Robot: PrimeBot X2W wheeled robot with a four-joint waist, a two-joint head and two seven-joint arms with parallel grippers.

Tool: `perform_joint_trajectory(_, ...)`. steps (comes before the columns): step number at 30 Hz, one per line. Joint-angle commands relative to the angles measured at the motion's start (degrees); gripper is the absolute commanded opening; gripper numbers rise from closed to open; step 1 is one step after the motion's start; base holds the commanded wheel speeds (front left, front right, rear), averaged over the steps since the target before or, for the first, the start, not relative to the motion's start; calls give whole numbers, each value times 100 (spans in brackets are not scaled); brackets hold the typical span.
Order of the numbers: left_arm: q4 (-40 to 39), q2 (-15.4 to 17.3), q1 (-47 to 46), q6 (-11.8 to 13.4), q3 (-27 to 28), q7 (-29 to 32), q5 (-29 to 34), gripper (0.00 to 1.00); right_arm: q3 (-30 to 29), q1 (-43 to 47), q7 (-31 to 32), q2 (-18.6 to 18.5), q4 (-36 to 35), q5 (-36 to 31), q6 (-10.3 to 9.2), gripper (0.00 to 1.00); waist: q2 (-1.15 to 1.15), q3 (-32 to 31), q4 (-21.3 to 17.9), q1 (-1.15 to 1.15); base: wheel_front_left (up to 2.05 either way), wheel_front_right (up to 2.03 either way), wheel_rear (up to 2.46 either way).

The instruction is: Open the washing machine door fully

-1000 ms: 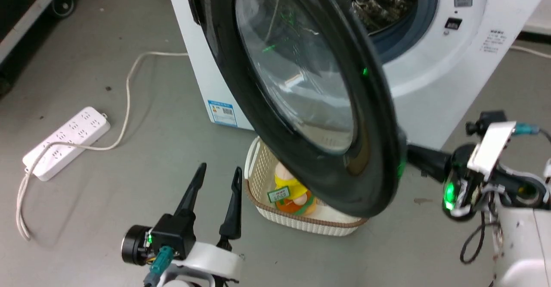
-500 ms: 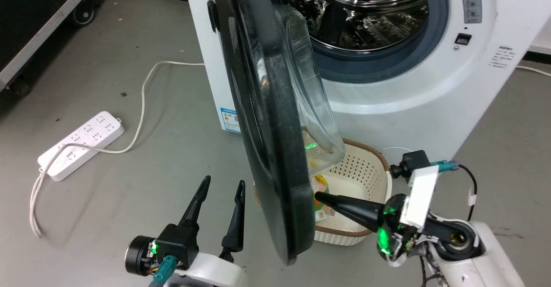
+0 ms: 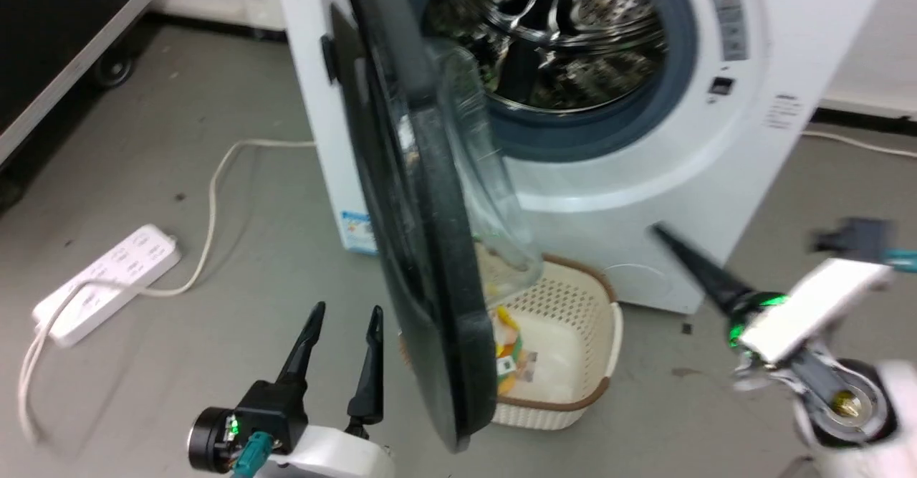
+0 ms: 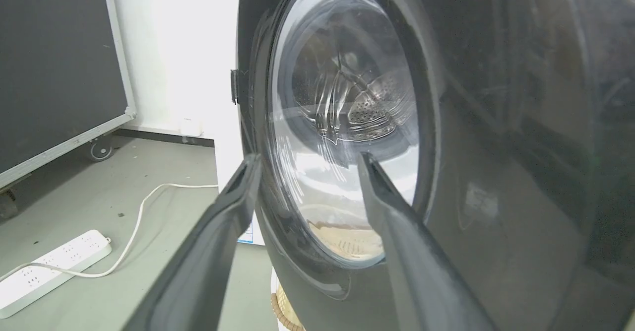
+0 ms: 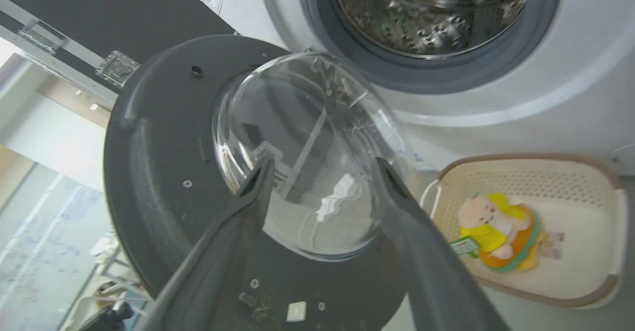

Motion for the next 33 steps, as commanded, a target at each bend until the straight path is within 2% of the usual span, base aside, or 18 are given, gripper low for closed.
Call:
perform_joint_trajectory(1, -23, 9, 69, -19, 50, -30, -20, 100, 16, 173, -309, -154, -204, -311, 7, 100, 0, -113, -138, 0, 0, 0, 0)
perform_joint_trajectory(4, -53, 9, 135, -33, 149, -30, -62, 100, 246, 509, -1524, -644, -709, -1535, 7, 100, 0, -171, -292, 0, 0, 0, 0)
perform_joint_trajectory(6, -41, 9, 192, -65, 216, -30, -108, 100, 332, 761, -2357, -878, -780, -2315, 7, 100, 0, -224, -384, 0, 0, 0, 0)
perform_joint_trajectory(9, 10, 9, 293, -122, 309, -30, -151, 100, 392, 1127, -3400, -991, -721, -3309, 7, 100, 0, -303, -508, 0, 0, 0, 0)
perform_joint_trajectory(12, 61, 9, 368, -229, 370, -30, -204, 100, 322, 1469, -4040, -838, -600, -4077, 7, 100, 0, -343, -607, 0, 0, 0, 0)
perform_joint_trajectory(16, 122, 9, 424, -312, 409, -30, -185, 100, 44, 1909, -4295, -369, -564, -4987, 7, 100, 0, -378, -695, 0, 0, 0, 0)
perform_joint_trajectory(21, 208, 9, 439, -349, 450, -30, -58, 100, -180, 2440, -4332, 195, -668, -5780, 7, 100, 0, -408, -735, 0, 0, 0, 0)
perform_joint_trajectory(26, 259, 9, 494, -344, 502, -30, 61, 100, -408, 2704, -4334, 510, -866, -6132, 7, 100, 0, -436, -764, 0, 0, 0, 0)
perform_joint_trajectory(33, 361, 9, 527, -377, 502, -30, 82, 100, -447, 2749, -4335, 637, -944, -6277, 7, 100, 0, -449, -726, 0, 0, 0, 0)
